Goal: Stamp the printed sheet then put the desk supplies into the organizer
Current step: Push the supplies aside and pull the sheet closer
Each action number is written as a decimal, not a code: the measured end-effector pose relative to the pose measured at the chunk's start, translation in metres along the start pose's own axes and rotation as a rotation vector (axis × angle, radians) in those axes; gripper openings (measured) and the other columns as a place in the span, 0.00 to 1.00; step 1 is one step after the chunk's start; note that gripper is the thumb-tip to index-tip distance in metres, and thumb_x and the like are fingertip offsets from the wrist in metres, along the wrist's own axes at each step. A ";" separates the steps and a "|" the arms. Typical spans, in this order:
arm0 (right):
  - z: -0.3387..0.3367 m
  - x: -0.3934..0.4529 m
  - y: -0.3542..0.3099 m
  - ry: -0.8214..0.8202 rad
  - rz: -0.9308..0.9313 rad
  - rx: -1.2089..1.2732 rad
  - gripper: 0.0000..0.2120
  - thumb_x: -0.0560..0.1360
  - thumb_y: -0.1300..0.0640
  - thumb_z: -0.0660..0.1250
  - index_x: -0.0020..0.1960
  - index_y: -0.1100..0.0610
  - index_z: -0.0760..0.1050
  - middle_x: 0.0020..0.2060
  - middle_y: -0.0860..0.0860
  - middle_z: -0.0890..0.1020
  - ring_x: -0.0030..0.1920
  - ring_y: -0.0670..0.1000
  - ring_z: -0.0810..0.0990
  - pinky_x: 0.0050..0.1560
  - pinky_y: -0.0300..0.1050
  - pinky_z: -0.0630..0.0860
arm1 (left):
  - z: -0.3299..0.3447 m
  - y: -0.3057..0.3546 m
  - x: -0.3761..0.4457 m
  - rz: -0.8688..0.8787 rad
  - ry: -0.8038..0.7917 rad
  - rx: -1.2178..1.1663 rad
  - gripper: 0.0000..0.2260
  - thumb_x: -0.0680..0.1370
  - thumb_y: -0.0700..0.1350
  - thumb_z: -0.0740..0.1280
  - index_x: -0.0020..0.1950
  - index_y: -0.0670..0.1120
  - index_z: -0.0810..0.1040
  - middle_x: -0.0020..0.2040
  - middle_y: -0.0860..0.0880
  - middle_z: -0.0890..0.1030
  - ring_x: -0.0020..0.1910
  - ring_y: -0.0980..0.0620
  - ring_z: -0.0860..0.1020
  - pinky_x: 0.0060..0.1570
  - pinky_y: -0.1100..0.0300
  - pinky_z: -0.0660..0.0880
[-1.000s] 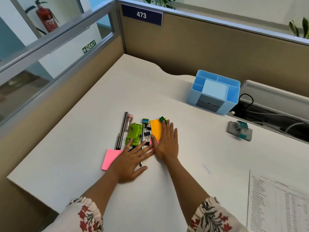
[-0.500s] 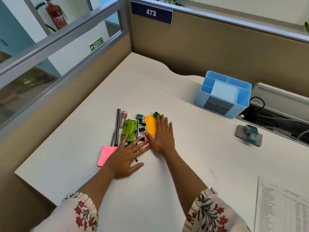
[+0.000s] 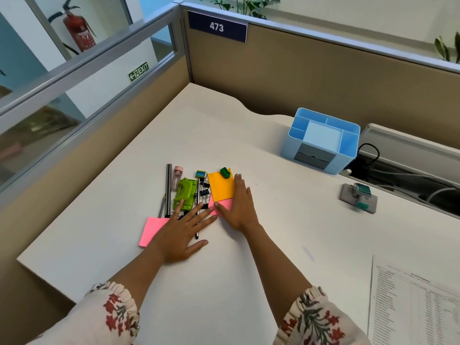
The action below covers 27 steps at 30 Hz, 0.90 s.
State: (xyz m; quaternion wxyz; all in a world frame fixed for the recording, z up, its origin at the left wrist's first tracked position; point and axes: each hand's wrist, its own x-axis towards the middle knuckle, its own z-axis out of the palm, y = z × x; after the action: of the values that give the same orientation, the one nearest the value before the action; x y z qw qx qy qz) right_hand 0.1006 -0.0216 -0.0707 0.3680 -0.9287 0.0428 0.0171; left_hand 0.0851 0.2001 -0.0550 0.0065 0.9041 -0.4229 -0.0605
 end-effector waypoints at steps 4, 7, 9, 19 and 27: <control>-0.003 -0.017 0.005 0.021 0.007 0.038 0.47 0.74 0.36 0.63 0.80 0.57 0.42 0.80 0.53 0.50 0.79 0.53 0.49 0.76 0.44 0.40 | 0.001 0.003 -0.001 -0.012 0.023 0.014 0.29 0.81 0.63 0.51 0.80 0.57 0.48 0.80 0.56 0.49 0.80 0.53 0.46 0.75 0.38 0.42; -0.006 -0.029 0.007 0.027 0.023 0.085 0.46 0.75 0.38 0.64 0.80 0.57 0.42 0.80 0.52 0.49 0.79 0.51 0.49 0.76 0.43 0.40 | 0.000 0.007 0.000 -0.019 0.022 0.052 0.29 0.81 0.63 0.50 0.80 0.56 0.52 0.80 0.55 0.53 0.80 0.52 0.47 0.75 0.38 0.44; -0.008 -0.036 0.009 0.033 0.026 0.091 0.46 0.75 0.37 0.63 0.80 0.57 0.42 0.80 0.51 0.49 0.79 0.50 0.49 0.76 0.42 0.40 | -0.002 0.009 0.002 -0.021 0.020 0.077 0.28 0.80 0.63 0.52 0.79 0.54 0.58 0.79 0.54 0.57 0.79 0.51 0.52 0.75 0.37 0.46; -0.020 -0.075 0.022 0.013 0.072 0.090 0.41 0.77 0.43 0.65 0.80 0.56 0.47 0.79 0.51 0.52 0.79 0.50 0.50 0.77 0.43 0.43 | -0.003 0.034 0.011 0.008 0.123 0.155 0.29 0.79 0.62 0.54 0.74 0.47 0.70 0.76 0.49 0.67 0.77 0.47 0.61 0.74 0.36 0.49; -0.041 -0.101 0.032 0.095 0.139 0.200 0.35 0.78 0.47 0.66 0.79 0.55 0.54 0.77 0.50 0.60 0.76 0.49 0.61 0.74 0.42 0.57 | -0.006 0.075 0.034 0.094 0.145 0.119 0.28 0.80 0.62 0.53 0.75 0.48 0.68 0.75 0.49 0.68 0.77 0.48 0.60 0.74 0.36 0.49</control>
State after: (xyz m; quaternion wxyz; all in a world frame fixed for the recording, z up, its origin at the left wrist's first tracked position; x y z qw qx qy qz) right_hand -0.0029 -0.0665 -0.0562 0.4543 -0.8819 0.1261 -0.0055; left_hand 0.0495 0.1257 -0.0482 -0.0140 0.8842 -0.4659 0.0306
